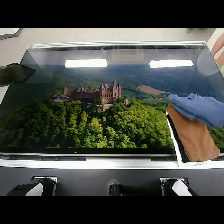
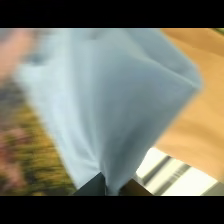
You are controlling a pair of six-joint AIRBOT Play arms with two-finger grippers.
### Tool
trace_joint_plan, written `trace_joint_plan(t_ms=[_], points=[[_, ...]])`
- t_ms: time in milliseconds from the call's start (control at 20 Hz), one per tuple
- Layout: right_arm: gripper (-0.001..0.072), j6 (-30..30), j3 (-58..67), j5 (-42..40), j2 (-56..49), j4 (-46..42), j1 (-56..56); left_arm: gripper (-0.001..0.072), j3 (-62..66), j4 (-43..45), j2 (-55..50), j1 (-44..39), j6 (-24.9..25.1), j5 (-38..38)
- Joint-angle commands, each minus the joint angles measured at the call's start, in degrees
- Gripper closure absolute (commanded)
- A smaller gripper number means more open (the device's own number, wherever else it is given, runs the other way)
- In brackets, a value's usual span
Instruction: Fold the shirts.
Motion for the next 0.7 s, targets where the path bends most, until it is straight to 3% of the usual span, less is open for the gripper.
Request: trace_joint_plan(t_ms=[0,200,250,300,350,400,500,600,650], points=[[0.068,-1.05,-11.52,3.15,3.69,-10.84,-1.01,0.0681,-0.02,-0.02,-0.02,0.0,0.04,0.44],[0.0678,-2.01,-29.7,-1.03,6.99,-19.26,-1.01,0.0681,-0.02,-0.04,-0.02,0.0,0.04,0.46],[0.0586,-1.97,-32.35,-3.06,7.02,-19.1,-1.01,0.0681,-0.02,-0.04,-0.02,0.0,0.04,0.46],[0.033,-2.01,-33.14,-4.26,7.02,-19.1,-1.01,0.068,-0.02,-0.04,-0.02,0.0,0.04,0.46],[-0.0008,-4.11,-32.85,-5.79,7.02,-19.52,-1.01,0.0681,0.0,-0.07,0.0,0.0,0.02,0.44],[0.0026,-8.0,-31.8,-7.67,7.02,-20.11,-1.01,0.0681,0.22,-0.39,0.07,0.0,0.02,0.02],[0.0025,-10.12,-26.05,-12.79,7.02,-18.43,-1.01,0.0681,3.26,-0.87,0.09,-0.04,0.0,1.57],[0.0028,-10.21,-17.55,-24.11,6.95,-9.75,-0.76,0.0683,7.85,0.79,-0.33,-0.09,-0.07,8.37],[0.0041,-10.38,-12.72,-30.86,6.95,-4.9,0.94,0.0684,10.4,6.51,-1.25,-0.63,-2.64,10.99]])
